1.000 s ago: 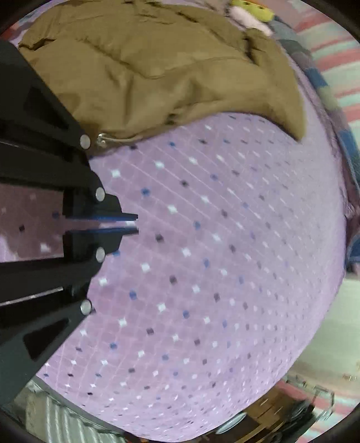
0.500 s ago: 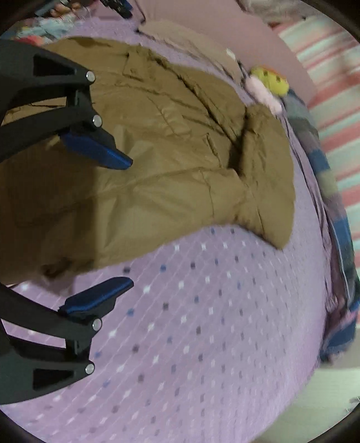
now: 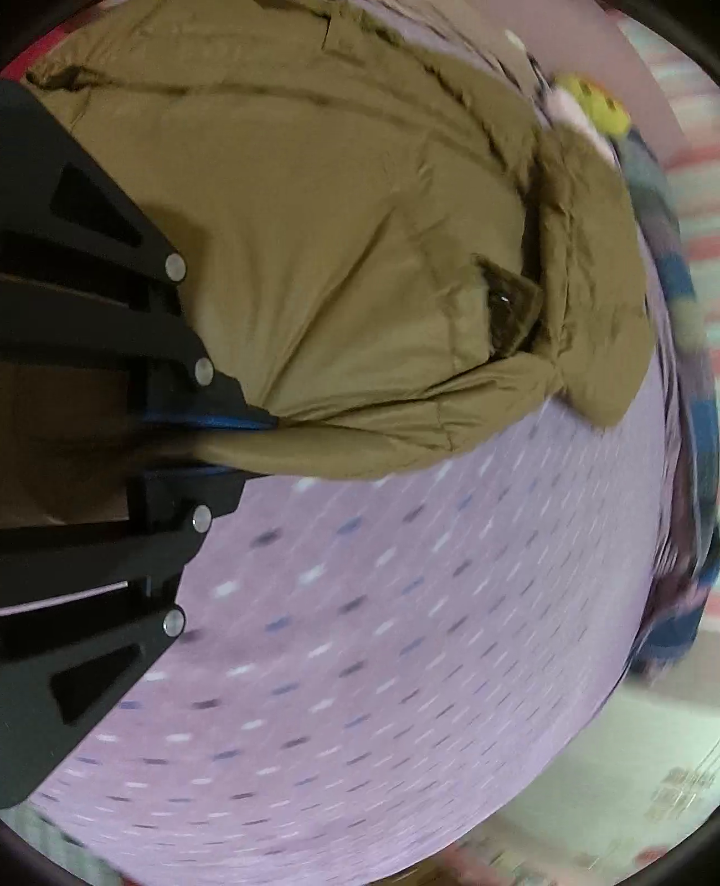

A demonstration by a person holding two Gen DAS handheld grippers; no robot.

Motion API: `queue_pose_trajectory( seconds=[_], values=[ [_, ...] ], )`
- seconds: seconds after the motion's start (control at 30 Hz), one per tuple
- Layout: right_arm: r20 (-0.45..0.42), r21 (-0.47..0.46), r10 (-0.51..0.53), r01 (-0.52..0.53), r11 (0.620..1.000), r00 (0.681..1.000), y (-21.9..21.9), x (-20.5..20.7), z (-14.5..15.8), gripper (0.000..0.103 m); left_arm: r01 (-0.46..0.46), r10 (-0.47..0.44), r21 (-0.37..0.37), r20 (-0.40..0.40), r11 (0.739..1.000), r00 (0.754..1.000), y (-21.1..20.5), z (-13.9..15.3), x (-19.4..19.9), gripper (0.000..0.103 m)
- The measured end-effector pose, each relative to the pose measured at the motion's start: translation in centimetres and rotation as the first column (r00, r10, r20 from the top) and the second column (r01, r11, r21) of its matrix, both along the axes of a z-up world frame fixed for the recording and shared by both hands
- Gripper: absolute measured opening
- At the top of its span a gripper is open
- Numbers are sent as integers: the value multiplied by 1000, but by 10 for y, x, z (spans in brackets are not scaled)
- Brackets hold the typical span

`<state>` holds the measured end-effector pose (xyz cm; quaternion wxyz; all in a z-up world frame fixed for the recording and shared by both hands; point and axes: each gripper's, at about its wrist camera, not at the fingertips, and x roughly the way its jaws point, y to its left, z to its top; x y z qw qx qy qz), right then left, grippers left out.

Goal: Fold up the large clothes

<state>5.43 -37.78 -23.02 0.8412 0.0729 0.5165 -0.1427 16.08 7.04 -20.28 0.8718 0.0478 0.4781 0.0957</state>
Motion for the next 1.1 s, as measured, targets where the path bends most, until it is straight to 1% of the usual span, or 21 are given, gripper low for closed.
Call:
queue_pose_trajectory(
  seconds=[0.07, 0.1, 0.17, 0.23, 0.27, 0.3, 0.33, 0.37, 0.43, 0.5, 0.53, 0.57, 0.6, 0.63, 0.73, 0.77, 0.83, 0.9, 1.0, 1.1],
  values=[
    [-26, -29, -60, 59, 998, 998, -1, -17, -8, 6, 18, -18, 24, 3, 1000, 1000, -3, -4, -1, 100],
    [-25, -4, -74, 74, 997, 997, -3, -23, -12, 7, 29, -29, 39, 3, 999, 1000, -5, -6, 0, 100],
    [-20, 16, -58, 58, 998, 998, -5, -23, -13, 8, 43, -43, 56, 0, 998, 999, -6, -9, 3, 100],
    [5, 51, -1, 1, 999, 1000, -6, -13, -1, 11, 48, -48, 53, -1, 997, 999, -4, -11, 8, 100],
    [21, 47, 3, -4, 999, 1000, -8, -12, 8, 19, 48, -48, 43, 1, 998, 999, -2, -11, 11, 100],
    [39, 52, 1, -3, 999, 999, -13, -9, 16, 43, 44, -45, 33, 6, 998, 999, 0, -10, 15, 100],
    [64, 65, 2, -6, 998, 998, -14, -3, 26, 54, 40, -41, 22, 9, 999, 999, 2, -9, 17, 100],
    [82, 62, 3, -8, 998, 997, -13, 4, 33, 61, 37, -37, 7, 11, 999, 999, 3, -8, 21, 100],
    [115, 47, 38, -44, 998, 993, -3, 32, 46, 61, 31, -31, -26, 7, 999, 999, 7, -9, 32, 100],
    [131, 31, 71, -76, 997, 989, 10, 57, 51, 62, 27, -26, -30, 4, 999, 1000, 9, -9, 42, 100],
    [138, 22, 96, -100, 995, 986, 20, 74, 53, 64, 24, -24, -30, 4, 999, 1000, 10, -9, 46, 100],
    [144, 11, 129, -132, 991, 981, 32, 93, 54, 69, 22, -22, -38, 3, 999, 1000, 13, -7, 52, 100],
    [153, -4, 152, -153, 988, 977, 42, 103, 56, 72, 22, -22, -51, 2, 998, 1000, 15, -6, 57, 100],
    [156, -15, 171, -171, 985, 973, 52, 112, 57, 73, 19, -19, -65, -2, 998, 1000, 18, -5, 62, 100],
    [156, -20, 240, -240, 971, 958, 81, 152, 54, 74, 10, -11, -83, -6, 996, 1000, 25, -4, 77, 100],
    [156, -4, 261, -263, 965, 953, 89, 161, 54, 77, 10, -10, -83, -5, 996, 1000, 26, -3, 83, 100],
    [155, 27, 303, -310, 950, 940, 103, 187, 52, 78, 11, -12, -74, -7, 997, 1000, 26, -5, 96, 100],
    [150, 36, 350, -359, 933, 925, 121, 210, 49, 78, 14, -15, -64, -14, 998, 1000, 24, -7, 110, 100],
    [139, 13, 416, -422, 906, 899, 152, 243, 42, 78, 21, -22, -64, -24, 998, 999, 18, -10, 129, 100],
    [107, -27, 452, -452, 891, 885, 174, 274, 35, 78, 15, -17, -62, -39, 998, 999, 16, -13, 146, 100]
  ],
)
